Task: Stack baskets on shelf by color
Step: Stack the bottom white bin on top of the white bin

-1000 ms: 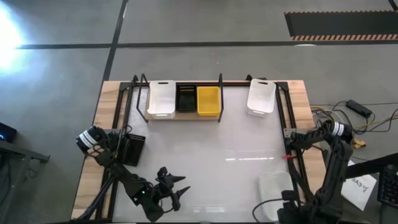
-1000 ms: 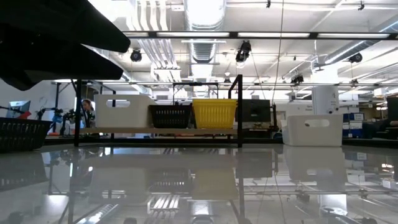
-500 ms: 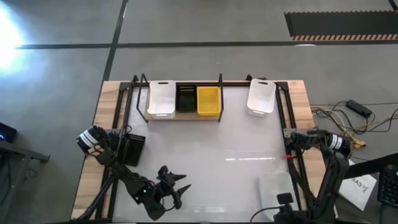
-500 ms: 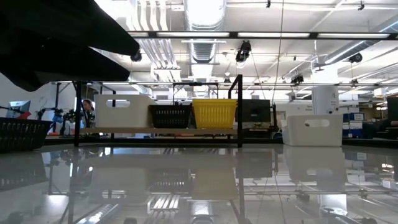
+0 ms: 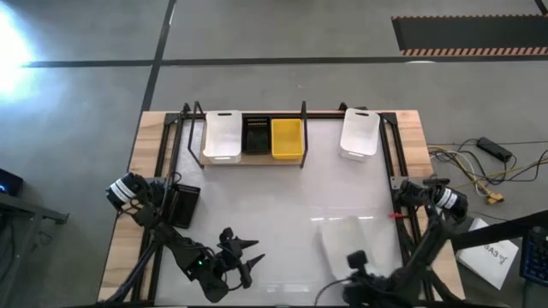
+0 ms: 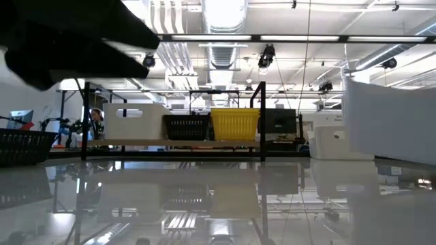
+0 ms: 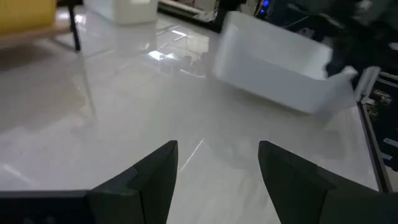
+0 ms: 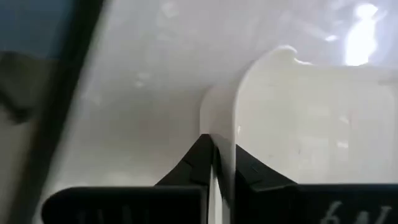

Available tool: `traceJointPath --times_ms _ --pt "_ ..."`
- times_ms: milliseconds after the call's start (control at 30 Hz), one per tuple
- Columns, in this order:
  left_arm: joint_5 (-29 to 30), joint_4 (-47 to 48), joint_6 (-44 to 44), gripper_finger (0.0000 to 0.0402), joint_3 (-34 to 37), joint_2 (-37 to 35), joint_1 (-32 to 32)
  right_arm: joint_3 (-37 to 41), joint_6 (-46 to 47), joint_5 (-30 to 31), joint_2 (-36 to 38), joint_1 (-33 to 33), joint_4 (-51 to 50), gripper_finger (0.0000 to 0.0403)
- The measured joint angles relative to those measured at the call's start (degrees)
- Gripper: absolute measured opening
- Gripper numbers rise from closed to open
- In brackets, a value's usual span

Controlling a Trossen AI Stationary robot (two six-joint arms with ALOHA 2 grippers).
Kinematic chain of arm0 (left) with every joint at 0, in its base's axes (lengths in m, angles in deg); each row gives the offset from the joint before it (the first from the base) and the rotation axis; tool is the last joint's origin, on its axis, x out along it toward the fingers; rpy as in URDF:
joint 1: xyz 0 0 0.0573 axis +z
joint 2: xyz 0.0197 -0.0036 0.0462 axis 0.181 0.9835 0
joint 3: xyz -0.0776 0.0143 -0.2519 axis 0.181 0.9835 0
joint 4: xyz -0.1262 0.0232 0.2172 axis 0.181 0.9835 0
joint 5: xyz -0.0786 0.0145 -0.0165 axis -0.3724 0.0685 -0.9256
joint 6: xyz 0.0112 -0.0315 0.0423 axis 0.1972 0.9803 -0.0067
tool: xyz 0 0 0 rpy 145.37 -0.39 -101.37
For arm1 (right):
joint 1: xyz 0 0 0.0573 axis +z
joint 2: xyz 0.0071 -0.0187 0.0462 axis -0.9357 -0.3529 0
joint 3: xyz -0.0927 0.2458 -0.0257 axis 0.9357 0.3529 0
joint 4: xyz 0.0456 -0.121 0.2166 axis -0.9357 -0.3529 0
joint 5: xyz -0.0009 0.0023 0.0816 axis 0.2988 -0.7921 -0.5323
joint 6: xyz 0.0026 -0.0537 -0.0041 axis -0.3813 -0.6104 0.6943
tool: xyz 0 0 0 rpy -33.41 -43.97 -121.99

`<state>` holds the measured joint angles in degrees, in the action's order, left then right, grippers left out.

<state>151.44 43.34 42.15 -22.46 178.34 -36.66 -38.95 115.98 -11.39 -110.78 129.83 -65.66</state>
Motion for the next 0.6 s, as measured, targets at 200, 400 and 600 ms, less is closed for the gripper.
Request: traceJointPath --times_ms 200,400,600 --pt "0.63 -1.01 -12.32 0.0208 -3.69 -2.04 -0.01 0.02 -15.10 3.08 0.07 -9.65 8.80 0.0009" --pt "0.68 -1.05 -22.98 0.0208 -7.88 -3.58 -0.15 0.02 -26.65 -2.24 0.00 -19.72 22.91 0.0009" --pt "0.64 -0.96 -26.44 0.0208 -9.77 -3.63 -0.73 0.02 -28.18 -6.23 -0.02 -28.41 30.15 0.0009"
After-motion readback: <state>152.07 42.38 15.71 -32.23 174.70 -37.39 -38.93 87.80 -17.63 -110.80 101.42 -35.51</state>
